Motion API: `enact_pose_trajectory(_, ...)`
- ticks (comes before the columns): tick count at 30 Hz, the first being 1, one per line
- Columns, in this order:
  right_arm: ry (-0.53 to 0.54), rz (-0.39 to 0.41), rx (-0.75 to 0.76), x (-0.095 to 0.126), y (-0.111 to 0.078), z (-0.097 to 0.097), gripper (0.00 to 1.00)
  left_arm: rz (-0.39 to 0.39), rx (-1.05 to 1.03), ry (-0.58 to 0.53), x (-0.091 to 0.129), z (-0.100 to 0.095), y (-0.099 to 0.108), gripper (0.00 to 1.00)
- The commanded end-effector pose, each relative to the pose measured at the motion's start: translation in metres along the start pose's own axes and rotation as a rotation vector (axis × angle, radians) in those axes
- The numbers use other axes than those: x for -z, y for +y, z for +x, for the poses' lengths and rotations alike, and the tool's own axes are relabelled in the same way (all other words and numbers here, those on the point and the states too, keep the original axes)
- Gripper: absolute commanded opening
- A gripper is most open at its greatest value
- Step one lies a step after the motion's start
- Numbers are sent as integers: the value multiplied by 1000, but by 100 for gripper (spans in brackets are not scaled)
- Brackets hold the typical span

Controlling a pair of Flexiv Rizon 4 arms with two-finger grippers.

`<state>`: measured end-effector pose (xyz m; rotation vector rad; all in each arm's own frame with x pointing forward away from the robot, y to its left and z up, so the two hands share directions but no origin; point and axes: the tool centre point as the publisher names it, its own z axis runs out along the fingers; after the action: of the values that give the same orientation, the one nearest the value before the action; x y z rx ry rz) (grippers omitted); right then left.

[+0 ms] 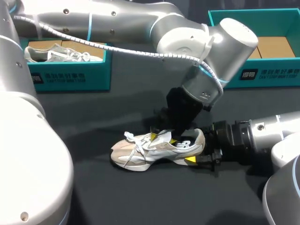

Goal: Take the shoe out of the shoebox, open the shoe tongue, remove and reinsert the insole, then place the shoe into the shoebox

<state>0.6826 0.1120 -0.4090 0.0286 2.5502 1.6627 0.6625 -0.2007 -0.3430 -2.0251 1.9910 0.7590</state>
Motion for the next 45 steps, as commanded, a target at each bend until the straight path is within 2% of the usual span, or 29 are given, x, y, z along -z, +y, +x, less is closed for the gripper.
enact_pose_trajectory(1,-2,5,0,1,0,1,0,14,147,-52,4,2,6,62)
enact_pose_trajectory(2,-2,5,0,1,0,1,0,14,146,-55,4,2,6,67)
enact_pose_trajectory(8,-2,5,0,1,0,1,0,4,120,-74,6,6,6,66)
enact_pose_trajectory(14,-2,5,0,1,0,1,0,-14,99,-79,12,10,4,50)
enact_pose_trajectory(20,-2,5,0,1,0,1,0,-10,89,-77,18,9,2,46)
enact_pose_trajectory(24,-2,5,0,1,0,1,0,-2,72,-73,21,6,3,25)
enact_pose_trajectory(26,-2,5,0,1,0,1,0,4,67,-70,22,4,5,7)
enact_pose_trajectory(28,-2,5,0,1,0,1,0,10,58,-69,21,2,7,0)
enact_pose_trajectory(37,-2,5,0,1,0,1,0,29,19,-31,21,-15,18,0)
enact_pose_trajectory(39,-2,5,0,1,0,1,0,39,23,-16,22,-18,19,8)
enact_pose_trajectory(42,-2,5,0,1,0,1,0,45,20,-6,24,-23,20,8)
enact_pose_trajectory(44,-2,5,0,1,0,1,0,47,21,-6,24,-22,19,21)
enact_pose_trajectory(45,-2,5,0,1,0,1,0,48,22,-12,23,-20,18,23)
